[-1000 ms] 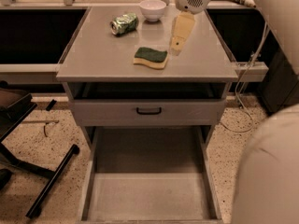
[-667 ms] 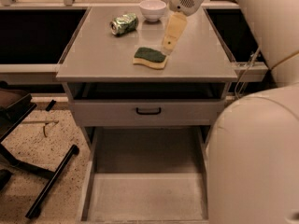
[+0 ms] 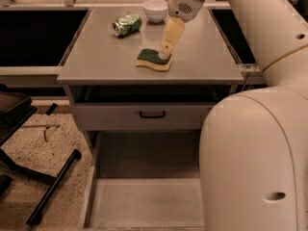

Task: Place sponge into middle drawer

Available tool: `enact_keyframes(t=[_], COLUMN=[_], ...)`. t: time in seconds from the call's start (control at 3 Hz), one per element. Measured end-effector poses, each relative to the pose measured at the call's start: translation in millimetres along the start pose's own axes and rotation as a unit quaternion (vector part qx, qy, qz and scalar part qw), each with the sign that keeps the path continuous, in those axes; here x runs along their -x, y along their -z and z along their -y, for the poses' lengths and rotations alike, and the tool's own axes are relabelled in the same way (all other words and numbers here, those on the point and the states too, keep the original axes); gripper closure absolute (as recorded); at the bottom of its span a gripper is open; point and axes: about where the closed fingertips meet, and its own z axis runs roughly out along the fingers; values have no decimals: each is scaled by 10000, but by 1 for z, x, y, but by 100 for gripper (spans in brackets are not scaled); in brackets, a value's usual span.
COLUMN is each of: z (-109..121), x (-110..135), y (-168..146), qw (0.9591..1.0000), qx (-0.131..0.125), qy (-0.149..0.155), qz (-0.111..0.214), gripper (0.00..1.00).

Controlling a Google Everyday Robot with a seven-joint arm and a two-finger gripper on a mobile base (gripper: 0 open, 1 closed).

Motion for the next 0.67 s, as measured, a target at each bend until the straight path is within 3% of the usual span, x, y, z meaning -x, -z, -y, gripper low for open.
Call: enact_keyframes(t=[0.33,0.67], z=[4,17], x=[-3,2], y=[-7,-25], qw=[9999,9990], qx=[-81,-240], qy=[-98,-194], qz=[52,312], gripper=[0,0])
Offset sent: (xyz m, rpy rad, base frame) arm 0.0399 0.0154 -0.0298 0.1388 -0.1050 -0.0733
